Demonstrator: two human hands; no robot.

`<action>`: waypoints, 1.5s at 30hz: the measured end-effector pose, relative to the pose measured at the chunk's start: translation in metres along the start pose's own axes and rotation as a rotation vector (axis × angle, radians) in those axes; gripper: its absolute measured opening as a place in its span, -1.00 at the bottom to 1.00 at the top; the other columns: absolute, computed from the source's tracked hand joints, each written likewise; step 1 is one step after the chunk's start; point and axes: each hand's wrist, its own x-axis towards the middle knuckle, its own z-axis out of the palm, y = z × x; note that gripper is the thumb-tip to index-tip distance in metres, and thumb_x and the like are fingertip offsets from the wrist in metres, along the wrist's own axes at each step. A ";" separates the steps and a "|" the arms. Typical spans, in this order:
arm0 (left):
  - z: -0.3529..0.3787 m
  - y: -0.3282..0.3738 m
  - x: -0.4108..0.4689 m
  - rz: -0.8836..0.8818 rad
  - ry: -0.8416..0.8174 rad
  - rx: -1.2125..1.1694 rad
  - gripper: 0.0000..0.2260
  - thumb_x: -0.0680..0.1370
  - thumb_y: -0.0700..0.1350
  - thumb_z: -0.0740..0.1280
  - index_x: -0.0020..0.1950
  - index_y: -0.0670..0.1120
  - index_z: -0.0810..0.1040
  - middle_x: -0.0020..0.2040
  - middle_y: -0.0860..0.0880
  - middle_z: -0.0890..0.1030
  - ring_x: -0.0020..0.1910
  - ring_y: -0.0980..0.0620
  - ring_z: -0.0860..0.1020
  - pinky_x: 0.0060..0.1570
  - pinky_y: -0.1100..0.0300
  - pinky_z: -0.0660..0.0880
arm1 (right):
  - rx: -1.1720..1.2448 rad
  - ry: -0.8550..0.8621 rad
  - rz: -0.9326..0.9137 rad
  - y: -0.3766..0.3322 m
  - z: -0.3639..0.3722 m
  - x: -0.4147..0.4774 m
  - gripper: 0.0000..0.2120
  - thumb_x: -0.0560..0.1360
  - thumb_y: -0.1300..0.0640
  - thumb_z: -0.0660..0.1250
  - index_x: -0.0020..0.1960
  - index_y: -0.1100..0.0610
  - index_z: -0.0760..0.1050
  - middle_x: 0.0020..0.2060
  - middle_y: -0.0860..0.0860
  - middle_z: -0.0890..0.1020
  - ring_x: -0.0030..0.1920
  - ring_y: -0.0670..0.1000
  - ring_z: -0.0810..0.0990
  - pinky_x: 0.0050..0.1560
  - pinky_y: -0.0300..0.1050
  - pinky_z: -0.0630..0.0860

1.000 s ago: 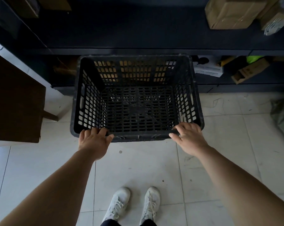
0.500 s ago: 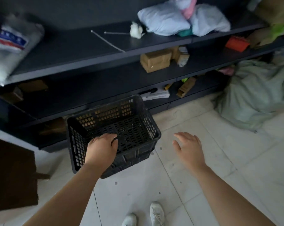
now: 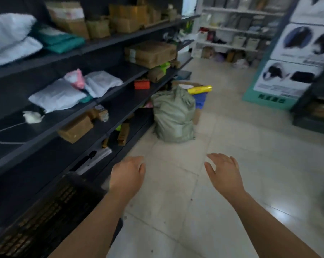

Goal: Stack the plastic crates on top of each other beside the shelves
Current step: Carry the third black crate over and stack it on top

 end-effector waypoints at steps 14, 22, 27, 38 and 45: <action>0.123 0.360 0.081 0.478 -0.075 -0.173 -0.56 0.45 0.05 0.11 0.17 -0.08 0.61 0.06 -0.14 0.67 0.02 -0.19 0.62 0.08 0.00 0.52 | -0.180 0.196 0.544 0.302 -0.166 -0.072 -0.73 0.50 0.07 0.32 0.17 0.10 0.58 0.12 0.02 0.65 0.22 0.12 0.53 0.35 0.17 0.26; 0.205 0.527 0.086 0.720 -0.166 -0.168 -0.69 0.56 -0.02 0.21 0.25 -0.05 0.56 0.12 -0.09 0.64 0.07 -0.16 0.59 0.05 0.06 0.47 | -0.306 0.264 0.760 0.437 -0.224 -0.116 -0.76 0.45 0.11 0.38 0.10 0.12 0.61 0.06 0.06 0.67 0.16 0.15 0.57 0.27 0.16 0.34; 0.247 0.619 0.099 0.878 -0.237 -0.170 -0.70 0.55 -0.01 0.19 0.19 -0.06 0.58 0.06 -0.11 0.65 0.03 -0.18 0.59 0.01 0.05 0.48 | -0.299 0.295 0.935 0.499 -0.246 -0.126 -0.72 0.49 0.07 0.33 0.16 0.10 0.59 0.13 0.03 0.64 0.23 0.10 0.52 0.34 0.12 0.22; 0.317 0.842 0.135 1.230 -0.381 -0.196 -0.63 0.49 0.03 0.09 0.08 -0.11 0.58 0.01 -0.09 0.65 -0.02 -0.17 0.60 -0.04 0.02 0.51 | -0.383 0.420 1.307 0.611 -0.310 -0.125 -0.68 0.51 0.01 0.28 0.23 0.06 0.54 0.17 -0.03 0.61 0.24 0.04 0.50 0.36 0.10 0.27; 0.367 0.957 0.103 1.428 -0.483 -0.243 -0.69 0.55 -0.03 0.22 0.26 -0.05 0.55 0.12 -0.06 0.65 0.08 -0.12 0.60 0.03 0.06 0.49 | -0.432 0.462 1.485 0.662 -0.338 -0.151 -0.67 0.54 0.01 0.24 0.27 0.06 0.51 0.23 -0.01 0.58 0.31 0.06 0.44 0.39 0.02 0.15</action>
